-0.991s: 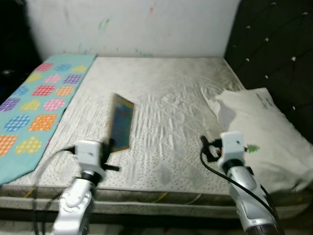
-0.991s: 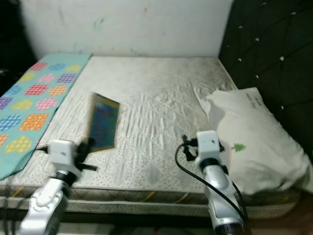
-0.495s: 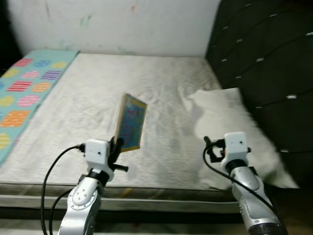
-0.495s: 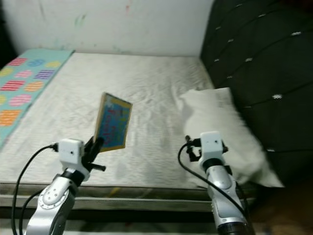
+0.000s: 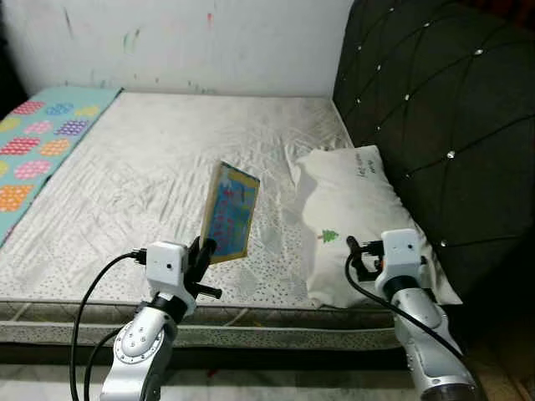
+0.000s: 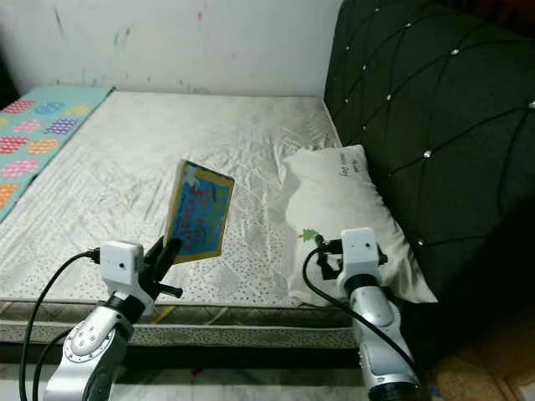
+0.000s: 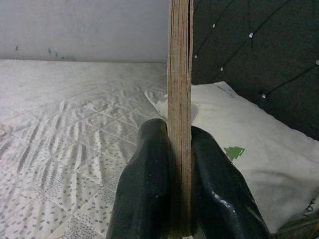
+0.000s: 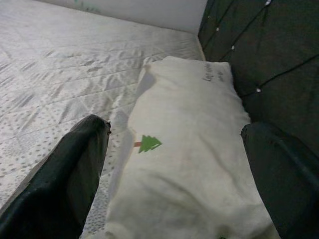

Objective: Clean up the room

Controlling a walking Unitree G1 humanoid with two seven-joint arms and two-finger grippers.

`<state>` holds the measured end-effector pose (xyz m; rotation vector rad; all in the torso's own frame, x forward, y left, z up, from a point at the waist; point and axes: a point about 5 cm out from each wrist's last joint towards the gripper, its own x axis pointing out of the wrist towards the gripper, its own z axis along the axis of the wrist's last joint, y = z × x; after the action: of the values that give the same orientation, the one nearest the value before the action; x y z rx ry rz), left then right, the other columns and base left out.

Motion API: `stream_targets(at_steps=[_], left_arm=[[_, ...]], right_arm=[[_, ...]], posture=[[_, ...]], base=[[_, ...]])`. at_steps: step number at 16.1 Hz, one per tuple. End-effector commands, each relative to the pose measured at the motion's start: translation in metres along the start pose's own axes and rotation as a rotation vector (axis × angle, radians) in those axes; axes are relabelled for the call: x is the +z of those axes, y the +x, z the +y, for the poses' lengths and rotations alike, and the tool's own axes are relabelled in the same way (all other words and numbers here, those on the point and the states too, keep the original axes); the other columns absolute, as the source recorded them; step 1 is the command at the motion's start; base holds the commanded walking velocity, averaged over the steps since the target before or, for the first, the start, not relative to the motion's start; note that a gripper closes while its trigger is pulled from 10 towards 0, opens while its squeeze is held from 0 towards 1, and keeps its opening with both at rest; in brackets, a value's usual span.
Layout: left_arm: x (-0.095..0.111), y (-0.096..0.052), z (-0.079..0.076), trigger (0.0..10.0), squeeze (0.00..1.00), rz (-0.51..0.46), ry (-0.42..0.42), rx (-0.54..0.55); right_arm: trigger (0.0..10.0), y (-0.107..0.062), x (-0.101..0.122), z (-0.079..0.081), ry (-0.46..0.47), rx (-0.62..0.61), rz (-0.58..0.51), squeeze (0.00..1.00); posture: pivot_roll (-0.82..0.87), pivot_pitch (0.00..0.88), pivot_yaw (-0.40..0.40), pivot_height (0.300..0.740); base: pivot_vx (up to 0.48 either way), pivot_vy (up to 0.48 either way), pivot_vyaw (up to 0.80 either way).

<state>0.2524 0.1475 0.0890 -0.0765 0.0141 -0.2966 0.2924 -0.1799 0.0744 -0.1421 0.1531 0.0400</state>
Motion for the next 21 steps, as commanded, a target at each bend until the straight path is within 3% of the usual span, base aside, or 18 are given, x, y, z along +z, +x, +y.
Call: stream_targets(at_steps=[1, 21], left_arm=[[0.0129, 0.0007, 0.0062, 10.0, 0.00, -0.060, 0.021, 0.015], [0.0145, 0.0007, 0.0053, 10.0, 0.00, -0.062, 0.023, -0.004]], right_arm=[[10.0, 0.0021, 0.0045, 0.0025, 0.009, 0.010, -0.013, 0.00], [10.0, 0.0016, 0.0073, 0.0008, 0.040, 0.005, -0.031, 0.00]], posture=[[-0.09, 0.000, -0.024, 0.740], [-0.09, 0.000, -0.020, 0.740]], base=[[0.000, 0.000, 0.00], [0.310, 0.000, 0.00]])
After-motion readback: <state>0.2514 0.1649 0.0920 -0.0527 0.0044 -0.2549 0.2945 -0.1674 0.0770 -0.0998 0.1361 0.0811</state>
